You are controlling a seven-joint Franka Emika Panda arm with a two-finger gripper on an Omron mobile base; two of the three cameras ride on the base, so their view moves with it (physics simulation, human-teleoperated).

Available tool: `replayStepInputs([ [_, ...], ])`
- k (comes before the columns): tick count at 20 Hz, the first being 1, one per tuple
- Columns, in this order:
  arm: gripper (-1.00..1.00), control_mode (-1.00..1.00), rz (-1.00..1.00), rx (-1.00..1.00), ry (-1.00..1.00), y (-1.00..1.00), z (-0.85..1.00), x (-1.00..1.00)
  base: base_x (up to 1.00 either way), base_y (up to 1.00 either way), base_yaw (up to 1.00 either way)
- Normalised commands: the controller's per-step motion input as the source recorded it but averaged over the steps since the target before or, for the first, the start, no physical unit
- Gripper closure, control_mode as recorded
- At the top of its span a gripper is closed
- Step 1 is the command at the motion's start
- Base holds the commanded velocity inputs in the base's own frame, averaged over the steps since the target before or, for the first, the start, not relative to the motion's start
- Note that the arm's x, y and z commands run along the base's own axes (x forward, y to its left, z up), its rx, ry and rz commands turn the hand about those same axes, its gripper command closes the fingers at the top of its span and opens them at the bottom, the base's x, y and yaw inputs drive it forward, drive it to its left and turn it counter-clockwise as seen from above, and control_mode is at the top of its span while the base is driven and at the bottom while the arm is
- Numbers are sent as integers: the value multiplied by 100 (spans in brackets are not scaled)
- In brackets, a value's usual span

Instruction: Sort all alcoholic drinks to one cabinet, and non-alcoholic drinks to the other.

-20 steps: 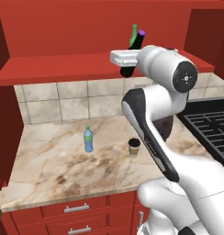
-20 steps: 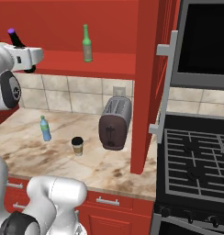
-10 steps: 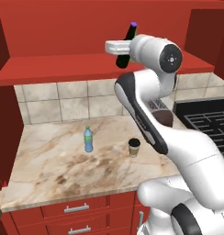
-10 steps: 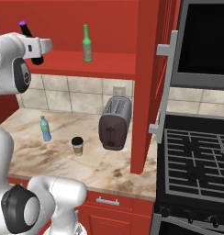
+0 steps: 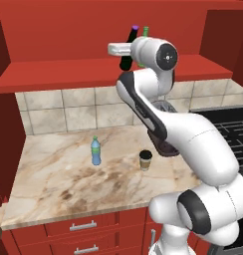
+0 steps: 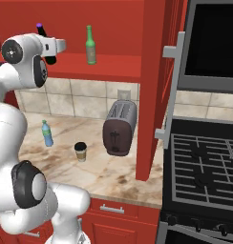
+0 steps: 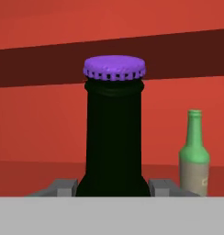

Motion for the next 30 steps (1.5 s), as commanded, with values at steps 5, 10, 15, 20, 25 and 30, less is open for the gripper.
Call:
replayStepInputs([
  [5,100,-100,0,0,10,6,-35,58,0,0,0],
  [10,100,-100,0,0,11,6,-23,59,0,0,0],
  [15,100,-100,0,0,10,6,-15,61,0,0,0],
  [20,100,-100,0,-1,6,9,-2,58,0,0,0],
  [25,100,-100,0,-1,2,9,-8,35,0,0,0],
  [30,100,-100,0,-2,0,11,-21,11,0,0,0],
])
